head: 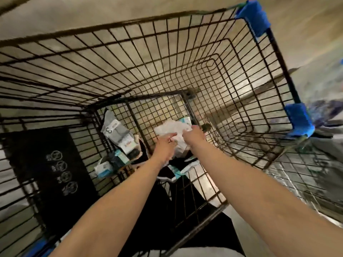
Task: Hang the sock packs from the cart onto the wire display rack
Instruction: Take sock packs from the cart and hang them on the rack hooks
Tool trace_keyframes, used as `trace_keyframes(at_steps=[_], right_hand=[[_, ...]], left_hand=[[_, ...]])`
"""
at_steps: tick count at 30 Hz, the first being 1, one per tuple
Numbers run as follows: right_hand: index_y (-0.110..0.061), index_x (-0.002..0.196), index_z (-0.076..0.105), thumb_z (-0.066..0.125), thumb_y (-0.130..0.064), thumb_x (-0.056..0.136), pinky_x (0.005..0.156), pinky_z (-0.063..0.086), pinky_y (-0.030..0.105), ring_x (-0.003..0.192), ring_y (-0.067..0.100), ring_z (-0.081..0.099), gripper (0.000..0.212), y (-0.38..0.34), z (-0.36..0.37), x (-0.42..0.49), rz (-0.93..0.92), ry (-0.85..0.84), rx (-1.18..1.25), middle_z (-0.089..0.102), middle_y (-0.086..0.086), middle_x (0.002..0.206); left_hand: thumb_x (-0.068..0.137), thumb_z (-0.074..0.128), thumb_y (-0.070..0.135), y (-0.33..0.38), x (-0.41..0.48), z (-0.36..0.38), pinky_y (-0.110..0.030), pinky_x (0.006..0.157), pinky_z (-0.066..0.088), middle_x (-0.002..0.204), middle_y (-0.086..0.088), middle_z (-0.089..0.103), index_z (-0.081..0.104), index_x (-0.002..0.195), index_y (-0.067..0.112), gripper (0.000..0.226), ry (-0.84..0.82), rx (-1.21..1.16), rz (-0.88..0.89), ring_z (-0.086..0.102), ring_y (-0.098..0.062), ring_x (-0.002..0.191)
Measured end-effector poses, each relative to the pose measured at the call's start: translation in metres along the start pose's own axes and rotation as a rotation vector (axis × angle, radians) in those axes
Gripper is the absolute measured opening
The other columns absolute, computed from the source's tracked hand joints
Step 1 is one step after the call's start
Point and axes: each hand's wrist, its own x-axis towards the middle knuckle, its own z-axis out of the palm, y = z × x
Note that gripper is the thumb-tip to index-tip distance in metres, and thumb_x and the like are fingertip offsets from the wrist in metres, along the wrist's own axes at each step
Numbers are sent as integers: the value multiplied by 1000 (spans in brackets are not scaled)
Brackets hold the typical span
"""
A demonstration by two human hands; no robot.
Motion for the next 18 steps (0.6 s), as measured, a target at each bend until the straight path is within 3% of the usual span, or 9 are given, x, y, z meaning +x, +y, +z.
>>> trace_keyframes(at_steps=[3, 6, 9, 12, 13, 16, 18], right_hand=[[-22, 147, 40, 57, -22, 94, 119, 27, 52, 148, 33, 23, 56, -1, 3, 19, 44, 12, -79, 33, 11, 159], [-24, 134, 50, 59, -18, 91, 109, 42, 50, 127, 34, 50, 45, 5, 4, 33, 51, 27, -85, 55, 12, 138], [-25, 119, 58, 60, -19, 90, 95, 54, 44, 100, 29, 64, 29, 9, 5, 30, 12, 16, 63, 60, 11, 127], [-26, 109, 64, 57, -16, 92, 71, 56, 32, 87, 24, 65, 21, 2, 6, 21, -66, 13, 195, 60, 12, 124], [-27, 109, 66, 55, -16, 92, 70, 55, 31, 88, 26, 66, 23, -3, 4, 16, -89, 14, 214, 62, 12, 123], [-27, 109, 72, 54, -17, 90, 82, 57, 37, 93, 28, 67, 28, -14, 3, 4, -114, -7, 293, 68, 12, 118], [-23, 96, 74, 54, -17, 88, 87, 60, 42, 95, 31, 69, 22, -19, 6, -5, -78, -44, 332, 71, 13, 111]], left_hand=[[100, 55, 17, -5, 20, 4, -23, 63, 49, 139, -8, 55, 52, 137, 33, 41, -32, -16, -34, 58, -14, 77], [95, 57, 15, -22, 43, 10, -37, 101, 50, 144, -4, 50, 49, 140, 33, 49, -52, -21, -33, 57, -19, 115], [92, 62, 10, -9, 39, 8, -45, 99, 54, 145, -13, 49, 48, 142, 28, 55, -97, -38, -46, 60, -32, 117], [91, 56, -15, 2, 25, 4, -19, 81, 54, 143, -13, 45, 42, 146, 7, 61, -130, -44, -19, 57, -19, 108], [89, 55, -18, 2, 23, 2, -17, 84, 51, 145, -13, 44, 41, 146, 6, 63, -121, -11, 11, 53, -17, 112], [85, 67, -7, -2, 9, -4, -29, 112, 36, 151, -10, 39, 43, 147, 14, 70, -41, 141, 111, 42, -16, 129], [85, 72, 2, -8, 2, -11, -40, 117, 32, 146, -7, 42, 49, 143, 23, 66, 52, 179, 126, 41, -24, 133]])
